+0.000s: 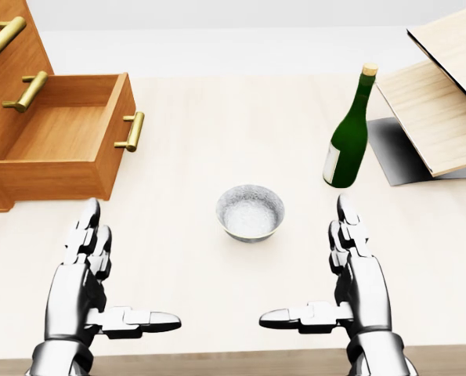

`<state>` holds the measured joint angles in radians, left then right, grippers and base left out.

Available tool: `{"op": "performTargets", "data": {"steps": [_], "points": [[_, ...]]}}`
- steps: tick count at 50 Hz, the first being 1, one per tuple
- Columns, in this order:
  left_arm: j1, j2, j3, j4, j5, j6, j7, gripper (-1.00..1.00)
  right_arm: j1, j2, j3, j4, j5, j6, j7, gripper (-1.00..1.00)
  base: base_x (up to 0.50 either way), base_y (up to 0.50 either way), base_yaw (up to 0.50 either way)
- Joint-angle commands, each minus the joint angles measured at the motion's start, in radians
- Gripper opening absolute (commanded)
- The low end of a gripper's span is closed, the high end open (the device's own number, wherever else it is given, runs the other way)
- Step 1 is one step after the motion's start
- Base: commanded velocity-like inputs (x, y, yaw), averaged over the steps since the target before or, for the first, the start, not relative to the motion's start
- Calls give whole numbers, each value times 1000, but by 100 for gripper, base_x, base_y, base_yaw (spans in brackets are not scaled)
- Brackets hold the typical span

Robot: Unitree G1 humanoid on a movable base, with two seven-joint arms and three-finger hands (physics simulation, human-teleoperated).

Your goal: Put the bowl on top of the cabinet.

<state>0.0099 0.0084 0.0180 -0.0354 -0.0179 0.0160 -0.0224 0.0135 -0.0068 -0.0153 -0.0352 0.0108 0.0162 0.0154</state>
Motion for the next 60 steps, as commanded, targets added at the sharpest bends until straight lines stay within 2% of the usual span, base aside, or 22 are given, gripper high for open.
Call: {"op": "performTargets", "data": {"steps": [1, 3, 14, 21, 25, 29, 31, 39, 47, 60], "points": [[35, 14, 33, -123, -39, 61, -46, 100, 52, -9, -18, -145, 11, 71, 26, 100, 0, 0, 0], [48, 14, 33, -158, -40, 71, -52, 100, 65, -12, -11, -168, 14, 71, 50, 100, 0, 0, 0], [103, 11, 59, -366, -86, 71, -79, 100, 149, -3, 11, -408, -28, 71, 56, 100, 0, 0, 0], [123, 12, 113, -523, -146, 71, -90, 100, 206, -4, 26, -561, -64, 71, 68, 100, 0, 0, 0], [147, 7, 140, -622, -181, 71, -104, 100, 223, -3, -5, -573, -53, 71, 82, 100, 0, 0, 0], [156, -2, 151, -615, -176, 71, -120, 100, 247, 1, -16, -636, -64, 71, 92, 100, 0, 0, 0], [137, 3, 179, -603, -187, 71, -118, 100, 259, 3, -24, -662, -70, 71, 99, 100, 0, 0, 0], [121, 10, 230, -646, -228, 71, -113, 100, 291, 18, -55, -725, -84, 71, 128, 100, 0, 0, 0], [113, 15, 255, -671, -249, 71, -110, 100, 294, 22, -53, -763, -130, 71, 131, 100, 0, 0, 0], [123, 7, 236, -665, -226, 71, -117, 100, 289, 25, -37, -754, -163, 71, 135, 100, 0, 41, 0]]}}
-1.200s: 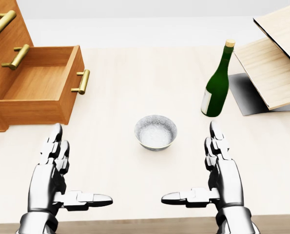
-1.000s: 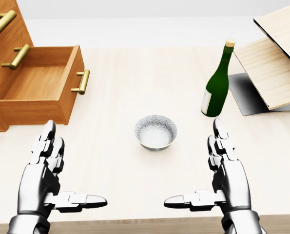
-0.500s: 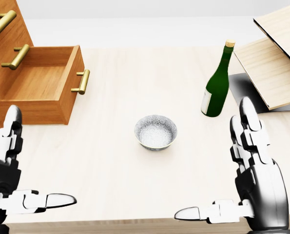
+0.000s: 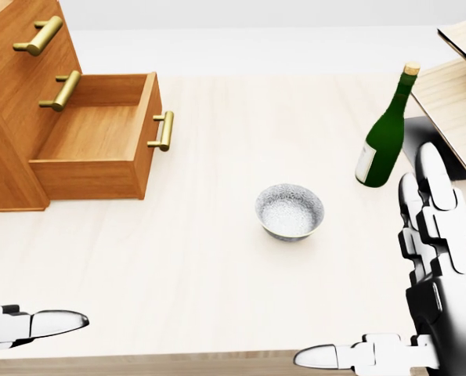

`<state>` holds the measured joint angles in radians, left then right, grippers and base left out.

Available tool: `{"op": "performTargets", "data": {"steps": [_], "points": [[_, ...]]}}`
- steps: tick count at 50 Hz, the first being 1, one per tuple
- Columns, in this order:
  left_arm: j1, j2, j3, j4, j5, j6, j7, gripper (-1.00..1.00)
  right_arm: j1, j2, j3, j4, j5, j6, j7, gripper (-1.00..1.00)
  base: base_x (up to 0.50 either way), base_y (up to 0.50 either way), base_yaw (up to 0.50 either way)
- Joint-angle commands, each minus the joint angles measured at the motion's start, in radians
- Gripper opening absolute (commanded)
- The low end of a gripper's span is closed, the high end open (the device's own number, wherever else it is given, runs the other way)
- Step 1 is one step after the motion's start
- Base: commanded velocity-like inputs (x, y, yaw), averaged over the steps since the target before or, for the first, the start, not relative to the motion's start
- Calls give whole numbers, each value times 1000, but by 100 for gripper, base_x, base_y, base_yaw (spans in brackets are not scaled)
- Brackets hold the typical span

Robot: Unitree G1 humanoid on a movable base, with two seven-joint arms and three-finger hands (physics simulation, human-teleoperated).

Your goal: Put the bowl on top of the cabinet.

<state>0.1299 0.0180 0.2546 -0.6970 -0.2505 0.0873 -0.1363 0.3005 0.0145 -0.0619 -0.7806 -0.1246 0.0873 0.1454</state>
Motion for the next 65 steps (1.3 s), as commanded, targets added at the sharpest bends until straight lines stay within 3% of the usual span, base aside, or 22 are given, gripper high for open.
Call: {"op": "performTargets", "data": {"steps": [1, 26, 34, 45, 54, 65], "points": [[3, -1, 3, -9, 2, 0, -3, 100, 2, 3, 8, -4, -25, 0, 4, 100, 0, 50, 0], [4, 0, 18, -27, -10, 0, -6, 100, -10, -5, 22, 19, -14, 0, -4, 100, 0, 50, 0], [-8, 6, 58, -62, -52, 0, 4, 100, -7, -6, 30, 7, -17, 0, -5, 100, 0, 50, 0], [-5, 6, 63, -75, -56, 0, 4, 100, -3, 0, 10, 10, -3, 0, -8, 100, 0, 50, 0], [-6, 6, 62, -67, -52, 0, 2, 100, 5, 17, -36, 3, 93, 0, -8, 100, 3, 0, 0], [-2, 4, 62, -73, -52, 0, 0, 100, 14, 16, -41, 4, 55, 0, 1, 100, 50, 0, 0]]}}
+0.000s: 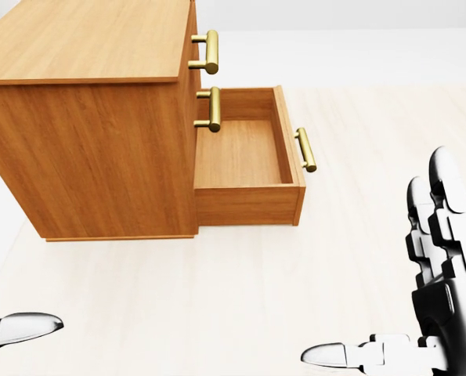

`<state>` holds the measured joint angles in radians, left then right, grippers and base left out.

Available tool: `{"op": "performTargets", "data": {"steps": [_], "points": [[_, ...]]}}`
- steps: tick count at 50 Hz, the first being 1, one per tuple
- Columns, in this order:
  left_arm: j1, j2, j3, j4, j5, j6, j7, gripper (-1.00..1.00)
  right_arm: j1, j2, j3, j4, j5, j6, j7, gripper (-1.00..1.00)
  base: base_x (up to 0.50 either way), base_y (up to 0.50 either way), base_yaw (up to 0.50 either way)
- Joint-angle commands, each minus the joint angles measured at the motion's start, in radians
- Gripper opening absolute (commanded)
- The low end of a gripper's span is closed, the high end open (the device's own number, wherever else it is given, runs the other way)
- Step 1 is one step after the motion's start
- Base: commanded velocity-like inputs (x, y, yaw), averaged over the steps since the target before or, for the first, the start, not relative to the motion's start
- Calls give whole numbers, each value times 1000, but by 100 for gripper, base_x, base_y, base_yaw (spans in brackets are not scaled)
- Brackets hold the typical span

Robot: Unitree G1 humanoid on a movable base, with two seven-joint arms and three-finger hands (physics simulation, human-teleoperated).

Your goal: Put the bowl on top of the cabinet.

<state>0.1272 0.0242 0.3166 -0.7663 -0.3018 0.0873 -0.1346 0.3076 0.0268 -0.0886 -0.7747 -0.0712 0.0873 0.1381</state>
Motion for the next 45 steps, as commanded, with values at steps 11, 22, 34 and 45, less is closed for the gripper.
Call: {"op": "performTargets", "data": {"steps": [11, 22, 34, 45], "points": [[-6, 1, 8, -8, -7, 0, 2, 100, 3, 1, 6, -6, -20, 0, 9, 100, 50, 0, 0], [0, -1, 10, -22, -11, 0, 1, 100, 7, -3, 9, 6, -25, 0, 14, 100, 50, 0, 0], [-1, 0, 11, -20, -14, 0, -4, 100, 19, 8, 47, 3, -44, 0, -10, 100, 46, 0, 0], [15, -9, 7, -35, -10, 0, -19, 100, 78, -21, 6, -80, -74, 0, 22, 100, 0, 0, 0]]}}
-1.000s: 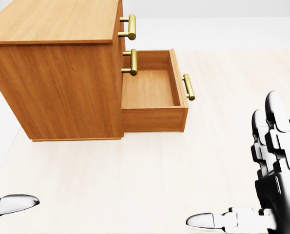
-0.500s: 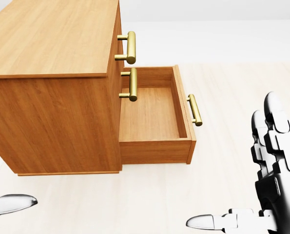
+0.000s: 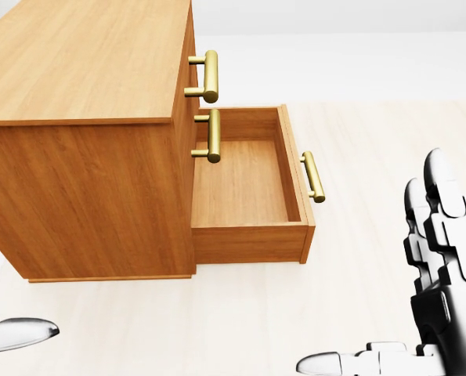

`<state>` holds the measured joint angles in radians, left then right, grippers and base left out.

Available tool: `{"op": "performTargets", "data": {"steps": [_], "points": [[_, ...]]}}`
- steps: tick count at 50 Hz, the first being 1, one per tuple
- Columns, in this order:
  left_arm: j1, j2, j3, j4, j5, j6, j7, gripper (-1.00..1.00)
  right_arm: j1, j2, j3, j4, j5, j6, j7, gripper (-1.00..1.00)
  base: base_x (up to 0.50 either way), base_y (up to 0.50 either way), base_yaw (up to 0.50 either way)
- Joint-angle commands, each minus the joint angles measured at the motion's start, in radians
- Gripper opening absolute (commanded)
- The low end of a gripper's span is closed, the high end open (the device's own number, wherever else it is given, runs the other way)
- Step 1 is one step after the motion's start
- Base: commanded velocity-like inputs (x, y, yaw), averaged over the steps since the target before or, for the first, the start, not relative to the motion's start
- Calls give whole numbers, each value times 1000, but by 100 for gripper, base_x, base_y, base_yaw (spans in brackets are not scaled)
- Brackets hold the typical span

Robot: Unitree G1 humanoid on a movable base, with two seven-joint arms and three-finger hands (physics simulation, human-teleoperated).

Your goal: Put the bowl on top of the cabinet.

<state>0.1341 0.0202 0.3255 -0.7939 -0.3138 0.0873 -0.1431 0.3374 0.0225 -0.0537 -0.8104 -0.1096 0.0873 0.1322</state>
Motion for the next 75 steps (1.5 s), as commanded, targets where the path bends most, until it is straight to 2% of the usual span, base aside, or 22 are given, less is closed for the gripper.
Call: {"op": "performTargets", "data": {"steps": [1, 6, 9, 11, 13, 21, 22, 27, 34, 45, 62, 65, 75], "points": [[7, -5, -2, -6, 3, 0, -10, 100, 53, -12, -54, -59, -41, 0, 44, 100, 0, 0, 0], [10, -7, -10, -4, 13, 0, -9, 100, 120, 43, -147, -88, -94, 0, 140, 100, 0, 0, 0], [14, -9, -13, -9, 15, 0, -11, 100, 149, 82, -205, -31, -127, 0, 173, 100, 0, 0, 0], [15, -10, -13, -10, 15, 0, -12, 100, 155, 102, -211, -2, -159, 0, 195, 100, 0, 0, 0], [16, -10, -10, -15, 12, 0, -13, 100, 156, 106, -224, 14, -209, 0, 211, 100, 0, 0, 0], [13, -10, -9, -16, 10, 0, -12, 100, 108, 136, -399, -113, -301, 0, 387, 100, 0, 0, 0], [17, -9, -2, -33, -3, 0, -14, 100, 56, -129, -692, 93, -362, 0, 566, 100, 0, 0, 0], [10, -7, 8, -34, -9, 0, -13, 100, -30, -82, -807, 140, -487, 0, 566, 100, 0, 0, 0], [16, -11, 2, -35, -4, 0, -17, 100, -54, -76, -829, 184, -524, 0, 566, 100, 0, 0, 0], [12, -9, -3, -17, 4, 0, -16, 100, -102, -160, -806, 236, -624, 0, 566, 100, 0, 0, 0], [11, -7, -1, -19, 2, 0, -15, 100, -95, -153, -794, 229, -662, 0, 566, 100, 0, 0, 0], [1, -3, 6, -19, -2, 0, -11, 100, -89, -168, -773, 267, -777, 0, 566, 100, 0, 0, 0], [5, -3, 8, -27, -8, 0, -10, 100, -133, -262, -802, 374, -804, 0, 566, 100, 0, 0, 0]]}}
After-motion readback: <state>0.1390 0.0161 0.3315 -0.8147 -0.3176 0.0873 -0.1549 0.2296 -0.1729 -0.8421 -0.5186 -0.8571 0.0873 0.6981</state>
